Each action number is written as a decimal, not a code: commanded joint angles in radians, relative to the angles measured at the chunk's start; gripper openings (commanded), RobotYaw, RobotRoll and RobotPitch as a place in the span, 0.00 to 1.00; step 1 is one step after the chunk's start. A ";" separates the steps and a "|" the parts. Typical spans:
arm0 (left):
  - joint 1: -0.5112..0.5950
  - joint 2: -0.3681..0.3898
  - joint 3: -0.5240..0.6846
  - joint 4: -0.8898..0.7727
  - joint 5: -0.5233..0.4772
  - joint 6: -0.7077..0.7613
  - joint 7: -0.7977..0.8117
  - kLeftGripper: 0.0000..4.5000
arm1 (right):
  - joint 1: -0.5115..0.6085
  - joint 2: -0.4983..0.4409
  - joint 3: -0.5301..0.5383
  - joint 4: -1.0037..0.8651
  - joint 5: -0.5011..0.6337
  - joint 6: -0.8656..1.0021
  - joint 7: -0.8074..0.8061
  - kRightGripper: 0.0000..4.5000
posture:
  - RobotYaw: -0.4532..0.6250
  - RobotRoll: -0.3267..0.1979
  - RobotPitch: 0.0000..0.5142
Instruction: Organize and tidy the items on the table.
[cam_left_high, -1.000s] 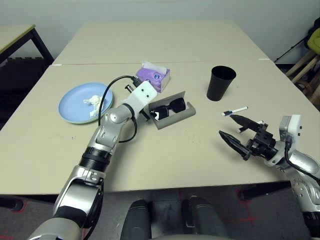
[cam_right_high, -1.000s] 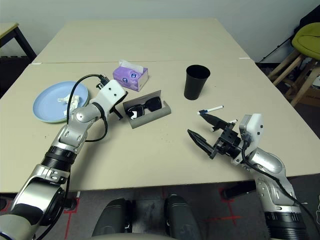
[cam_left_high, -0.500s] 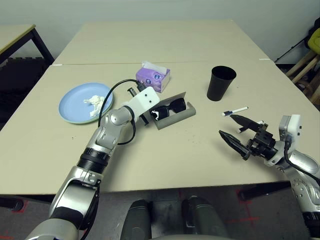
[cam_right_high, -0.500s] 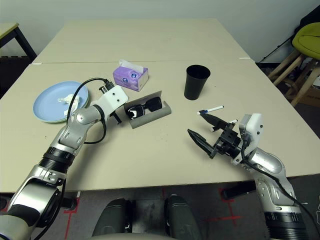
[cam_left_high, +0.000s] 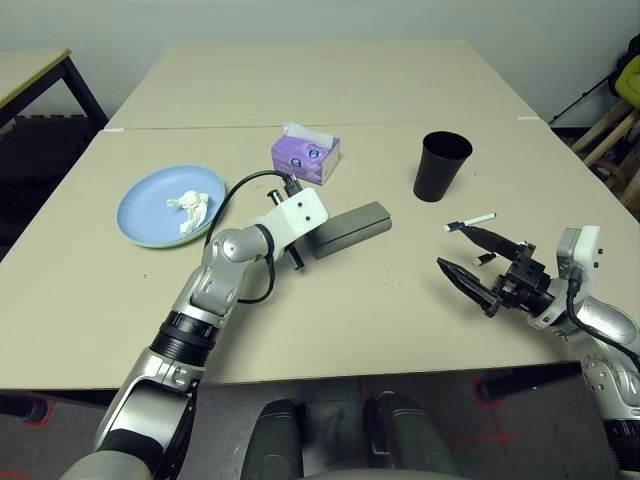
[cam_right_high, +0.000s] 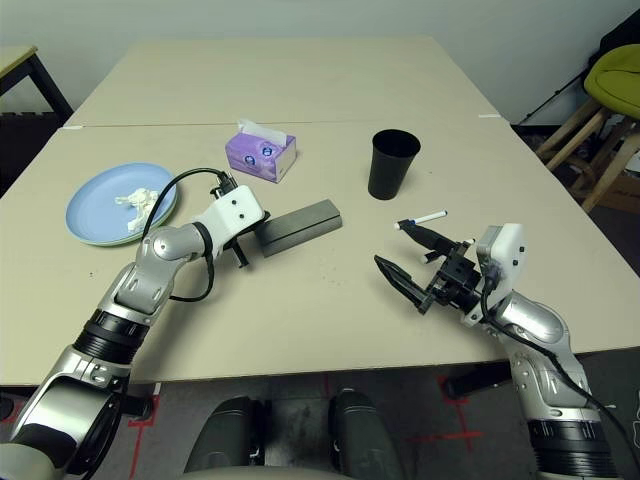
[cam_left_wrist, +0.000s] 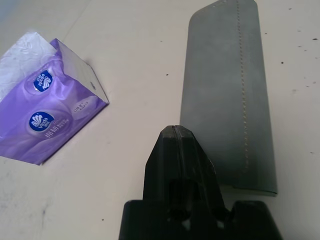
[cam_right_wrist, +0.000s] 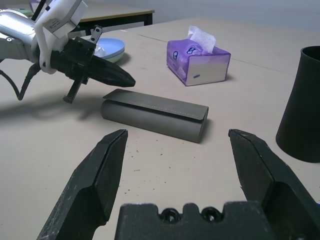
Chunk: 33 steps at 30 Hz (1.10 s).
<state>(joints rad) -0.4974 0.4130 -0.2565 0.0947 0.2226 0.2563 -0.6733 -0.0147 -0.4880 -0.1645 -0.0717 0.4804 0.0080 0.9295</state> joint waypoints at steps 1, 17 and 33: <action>0.021 0.000 -0.015 -0.037 -0.017 0.028 -0.021 0.01 | -0.004 -0.007 0.002 0.015 -0.008 -0.007 0.005 1.00 | 0.43 0.62 0.18; 0.074 -0.001 -0.034 -0.090 -0.029 0.066 -0.039 0.01 | -0.023 -0.012 0.003 0.036 -0.018 -0.011 0.010 1.00 | 0.43 0.62 0.17; -0.094 -0.044 0.238 -0.239 -0.424 0.502 -0.081 0.66 | -0.023 -0.019 0.008 0.045 -0.024 -0.011 0.017 1.00 | 0.43 0.62 0.17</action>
<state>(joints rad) -0.5887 0.3552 -0.0337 -0.1204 -0.1606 0.6957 -0.7395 -0.0332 -0.4980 -0.1642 -0.0367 0.4660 0.0003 0.9398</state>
